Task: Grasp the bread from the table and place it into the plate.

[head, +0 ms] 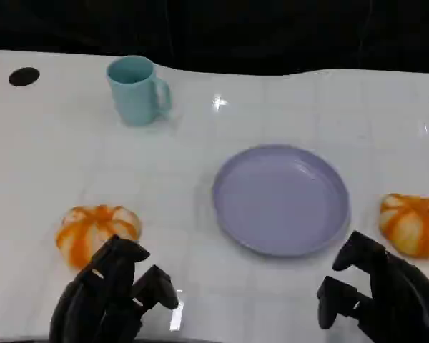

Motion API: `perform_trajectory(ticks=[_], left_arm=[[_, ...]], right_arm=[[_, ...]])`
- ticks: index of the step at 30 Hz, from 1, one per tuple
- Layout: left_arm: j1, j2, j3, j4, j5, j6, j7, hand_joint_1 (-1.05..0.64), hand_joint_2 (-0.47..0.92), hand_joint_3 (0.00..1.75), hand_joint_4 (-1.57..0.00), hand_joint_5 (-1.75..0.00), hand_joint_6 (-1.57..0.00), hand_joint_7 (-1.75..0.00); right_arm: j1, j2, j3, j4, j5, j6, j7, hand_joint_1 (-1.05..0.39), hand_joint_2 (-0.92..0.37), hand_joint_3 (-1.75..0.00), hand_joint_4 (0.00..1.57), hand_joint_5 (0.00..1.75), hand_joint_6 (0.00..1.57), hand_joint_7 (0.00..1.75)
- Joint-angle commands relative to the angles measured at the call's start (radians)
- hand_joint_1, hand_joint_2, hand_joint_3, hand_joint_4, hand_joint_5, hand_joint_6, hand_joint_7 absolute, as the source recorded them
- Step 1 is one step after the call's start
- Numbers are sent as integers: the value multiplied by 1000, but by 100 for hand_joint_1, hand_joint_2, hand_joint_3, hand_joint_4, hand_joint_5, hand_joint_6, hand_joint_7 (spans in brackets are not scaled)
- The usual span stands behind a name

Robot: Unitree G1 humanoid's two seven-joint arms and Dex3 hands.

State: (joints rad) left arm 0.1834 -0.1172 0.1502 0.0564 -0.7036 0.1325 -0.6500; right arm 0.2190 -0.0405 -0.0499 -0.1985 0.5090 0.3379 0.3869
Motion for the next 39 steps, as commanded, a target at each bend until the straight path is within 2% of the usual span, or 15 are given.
perform_trajectory(ticks=[1,19,22,24,27,29,32,35,39], left_arm=[[8,7,7,-12,0,-7,1,-46,92,33,-61,-175,-57,-123],[11,10,8,-23,17,-24,8,-46,92,32,-61,-175,-58,-122],[12,22,4,-43,50,-42,23,-47,92,34,-55,-175,-54,-118],[13,33,5,-74,86,-55,50,-46,92,31,-45,-158,-53,-91],[17,49,1,-113,149,-78,98,-46,92,21,-47,-135,-60,-51],[23,85,-19,-152,271,-134,144,-48,92,13,-48,-104,-63,-17],[32,135,-41,-200,392,-186,179,-49,92,11,-42,-85,-58,-3],[44,195,-61,-261,547,-230,238,-48,92,9,-37,-68,-50,-1],[55,252,-80,-345,724,-234,319,-43,92,3,-34,-55,-46,0]], right_arm=[[0,-7,-8,2,-1,-19,6,-57,-92,-46,74,175,47,175],[8,-4,-4,-15,-4,-8,-13,-55,-92,-45,74,175,47,175],[8,-5,-1,-17,-7,-10,-14,-55,-92,-47,74,175,46,175],[8,-4,0,-16,-6,-10,-13,-55,-92,-47,74,175,46,175],[6,-4,0,-15,-4,-8,-13,-55,-92,-47,74,175,46,175],[5,-2,0,-12,-3,-11,-11,-55,-92,-47,74,175,46,175],[4,1,0,-9,-2,-15,-10,-54,-92,-47,74,175,46,175],[2,1,1,-8,-1,-15,-6,-55,-92,-47,75,175,46,175],[0,1,2,-7,0,-12,-5,-56,-92,-45,75,175,46,175]])
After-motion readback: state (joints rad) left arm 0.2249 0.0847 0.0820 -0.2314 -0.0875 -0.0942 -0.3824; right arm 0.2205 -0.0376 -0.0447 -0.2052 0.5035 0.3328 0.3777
